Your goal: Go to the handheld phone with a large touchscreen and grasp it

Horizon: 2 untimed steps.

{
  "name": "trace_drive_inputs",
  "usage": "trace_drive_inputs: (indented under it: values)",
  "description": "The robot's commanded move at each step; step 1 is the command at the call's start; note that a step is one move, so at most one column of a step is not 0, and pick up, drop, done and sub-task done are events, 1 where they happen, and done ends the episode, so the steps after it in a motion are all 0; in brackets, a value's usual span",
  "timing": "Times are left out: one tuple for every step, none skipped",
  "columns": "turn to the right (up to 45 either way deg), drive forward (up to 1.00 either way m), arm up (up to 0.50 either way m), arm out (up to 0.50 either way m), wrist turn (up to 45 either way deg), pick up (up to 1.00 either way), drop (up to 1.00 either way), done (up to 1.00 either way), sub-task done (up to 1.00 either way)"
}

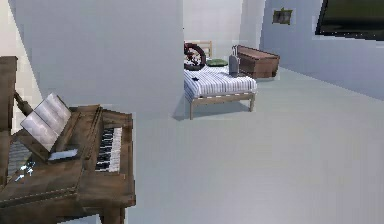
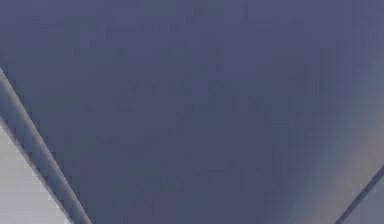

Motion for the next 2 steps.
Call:
trace_drive_inputs:
  values:
    - [-6.0,0.00,0.00,0.00,0.0,0.00,0.00,0.00,0.00]
    - [0.0,0.70,0.00,0.00,0.0,0.00,0.00,0.00,0.00]
